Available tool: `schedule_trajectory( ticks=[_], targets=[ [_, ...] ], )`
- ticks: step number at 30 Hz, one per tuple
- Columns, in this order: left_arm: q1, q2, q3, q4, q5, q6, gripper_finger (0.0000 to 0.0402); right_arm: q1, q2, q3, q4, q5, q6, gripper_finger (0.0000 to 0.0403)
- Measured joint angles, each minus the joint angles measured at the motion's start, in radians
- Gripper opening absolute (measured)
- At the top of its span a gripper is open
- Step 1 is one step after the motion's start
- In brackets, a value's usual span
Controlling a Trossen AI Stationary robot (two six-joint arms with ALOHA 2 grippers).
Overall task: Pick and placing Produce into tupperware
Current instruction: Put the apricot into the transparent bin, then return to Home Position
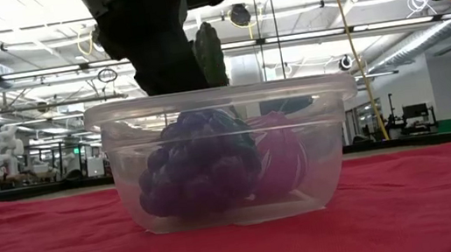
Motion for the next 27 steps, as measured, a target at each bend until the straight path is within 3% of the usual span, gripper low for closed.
schedule_trajectory(
  ticks=[7, 13, 23, 27],
  targets=[
    [0.003, 0.000, 0.000, -0.011, -0.003, -0.008, 0.0195, 0.000, 0.000, 0.000, 0.002, 0.000, 0.000, 0.0219],
    [0.008, -0.047, 0.000, -0.039, -0.035, 0.059, 0.0211, 0.000, 0.000, 0.000, 0.002, 0.000, -0.028, 0.0219],
    [0.006, -0.346, -0.006, -0.267, -0.404, 0.099, 0.0212, 0.001, -0.045, 0.000, -0.025, 0.000, -0.032, 0.0219],
    [-0.023, -0.484, -0.108, -0.250, -0.502, 0.095, 0.0212, 0.003, -0.120, -0.018, -0.043, 0.000, 0.011, 0.0219]
  ],
)
